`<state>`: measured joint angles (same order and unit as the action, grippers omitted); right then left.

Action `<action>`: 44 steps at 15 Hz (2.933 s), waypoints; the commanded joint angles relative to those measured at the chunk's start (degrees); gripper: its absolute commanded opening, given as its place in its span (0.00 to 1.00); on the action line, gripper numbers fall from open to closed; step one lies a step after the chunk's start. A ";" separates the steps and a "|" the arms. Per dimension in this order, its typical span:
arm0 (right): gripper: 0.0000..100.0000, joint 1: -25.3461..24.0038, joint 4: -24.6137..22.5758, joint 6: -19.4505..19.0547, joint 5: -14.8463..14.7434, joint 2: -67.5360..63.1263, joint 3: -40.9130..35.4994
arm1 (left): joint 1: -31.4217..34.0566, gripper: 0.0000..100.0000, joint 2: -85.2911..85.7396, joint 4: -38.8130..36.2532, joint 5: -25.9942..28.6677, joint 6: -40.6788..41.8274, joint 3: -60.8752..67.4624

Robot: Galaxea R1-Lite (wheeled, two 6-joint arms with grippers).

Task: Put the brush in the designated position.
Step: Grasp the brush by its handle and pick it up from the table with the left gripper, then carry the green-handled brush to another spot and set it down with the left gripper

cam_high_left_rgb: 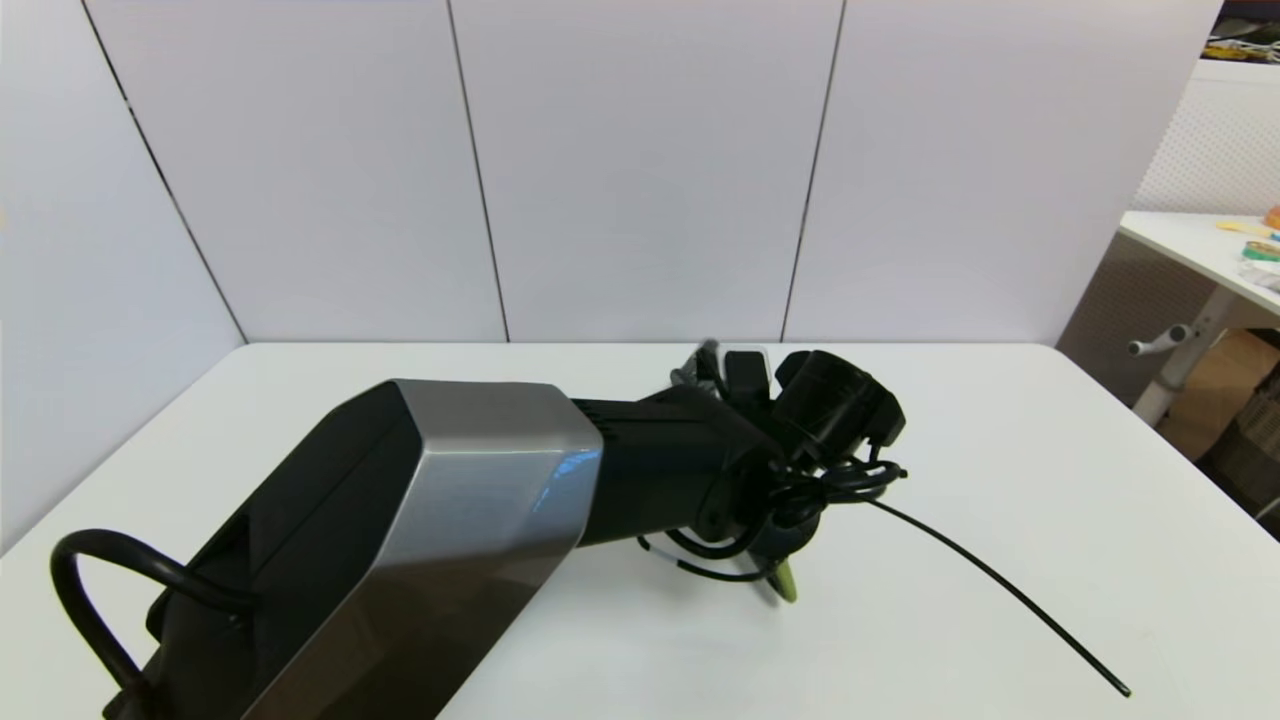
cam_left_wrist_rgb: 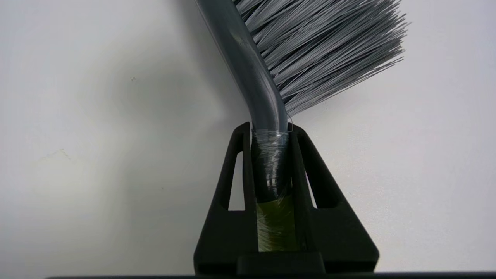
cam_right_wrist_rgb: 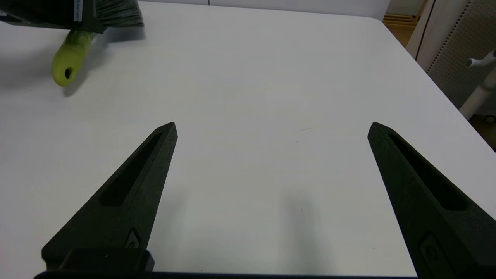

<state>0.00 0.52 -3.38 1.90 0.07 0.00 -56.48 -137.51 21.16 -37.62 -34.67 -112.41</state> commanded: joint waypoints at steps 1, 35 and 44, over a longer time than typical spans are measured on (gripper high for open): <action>1.00 0.00 0.00 -0.05 0.03 0.10 -0.09 | 1.37 0.00 5.23 1.07 -0.26 0.39 0.26; 1.00 0.00 0.00 -0.05 0.03 0.10 -0.09 | 43.82 0.00 25.45 5.82 45.27 78.35 12.30; 1.00 0.00 0.00 -0.05 0.03 0.10 -0.09 | 50.50 0.00 20.44 6.08 63.02 103.66 11.51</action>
<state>0.00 0.52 -3.39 1.89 0.07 0.00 -8.35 -115.38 26.92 22.27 63.33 -100.83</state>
